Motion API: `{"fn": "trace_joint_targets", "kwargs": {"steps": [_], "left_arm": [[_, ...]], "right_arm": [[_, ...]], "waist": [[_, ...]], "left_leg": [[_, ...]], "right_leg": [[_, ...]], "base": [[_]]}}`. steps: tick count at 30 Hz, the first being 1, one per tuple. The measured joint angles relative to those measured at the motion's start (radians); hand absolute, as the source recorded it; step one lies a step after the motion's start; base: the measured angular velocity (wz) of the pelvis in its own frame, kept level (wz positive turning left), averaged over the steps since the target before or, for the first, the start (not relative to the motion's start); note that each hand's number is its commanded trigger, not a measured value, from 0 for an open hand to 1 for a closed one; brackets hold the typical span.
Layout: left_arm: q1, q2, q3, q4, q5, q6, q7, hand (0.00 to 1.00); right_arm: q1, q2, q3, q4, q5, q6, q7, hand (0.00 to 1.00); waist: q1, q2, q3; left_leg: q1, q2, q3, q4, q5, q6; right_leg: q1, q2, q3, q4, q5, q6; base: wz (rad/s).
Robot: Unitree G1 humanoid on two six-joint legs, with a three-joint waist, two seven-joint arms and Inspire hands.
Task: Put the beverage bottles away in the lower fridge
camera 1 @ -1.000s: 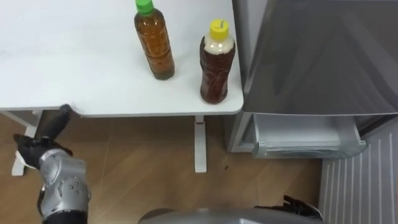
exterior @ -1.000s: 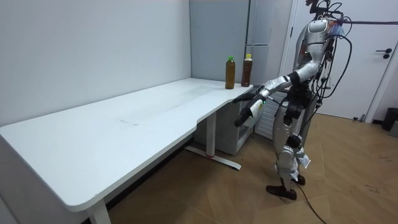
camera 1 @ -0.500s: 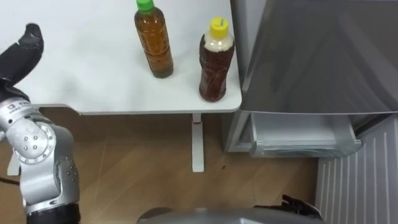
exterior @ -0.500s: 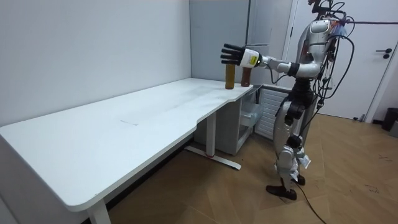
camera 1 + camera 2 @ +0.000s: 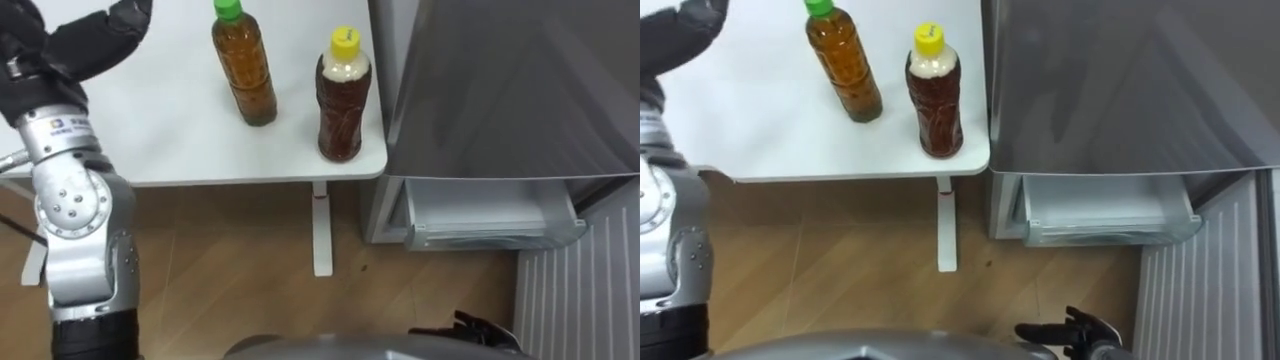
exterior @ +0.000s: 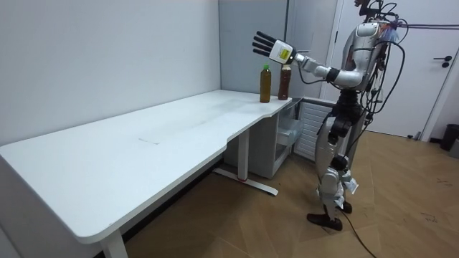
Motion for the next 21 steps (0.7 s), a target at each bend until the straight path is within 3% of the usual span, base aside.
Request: {"fn": "trace_joint_targets", "kwargs": {"steps": [2, 5, 10, 21], "left_arm": [[0.0, 0.0, -0.029, -0.006, -0.001, 0.003, -0.034, 0.0], [0.0, 0.001, -0.073, -0.024, -0.045, 0.037, -0.117, 0.0], [0.0, 0.001, -0.076, -0.057, -0.089, 0.063, -0.23, 0.0], [0.0, 0.001, -0.087, -0.089, -0.088, 0.083, -0.359, 0.0]], "right_arm": [[-0.009, 0.0, 0.013, 0.005, 0.0, 0.001, 0.003, 0.0], [-0.025, 0.001, 0.026, 0.027, -0.001, 0.002, 0.004, 0.0], [-0.036, 0.001, 0.026, 0.026, -0.008, 0.002, 0.006, 0.0], [-0.038, -0.001, 0.026, 0.039, -0.008, 0.002, 0.014, 0.0]], "waist": [[-0.014, -0.002, 0.0011], [-0.031, -0.007, 0.0046], [-0.042, -0.008, 0.0046], [-0.043, -0.004, 0.0018]], "left_leg": [[0.001, 0.0, 0.0, 0.0, 0.0, 0.0], [0.001, 0.0, 0.001, 0.0, 0.0, 0.0], [0.001, 0.001, 0.003, 0.0, 0.0, 0.0], [0.003, 0.001, 0.002, 0.003, 0.001, 0.0]], "right_leg": [[0.0, 0.0, 0.002, 0.0, 0.0, 0.0], [0.0, 0.0, 0.002, -0.001, 0.0, 0.0], [-0.001, 0.0, 0.003, -0.001, 0.0, 0.0], [0.001, 0.001, 0.003, 0.0, 0.0, 0.0]], "base": [[0.0], [-0.01], [0.0], [0.0]]}}
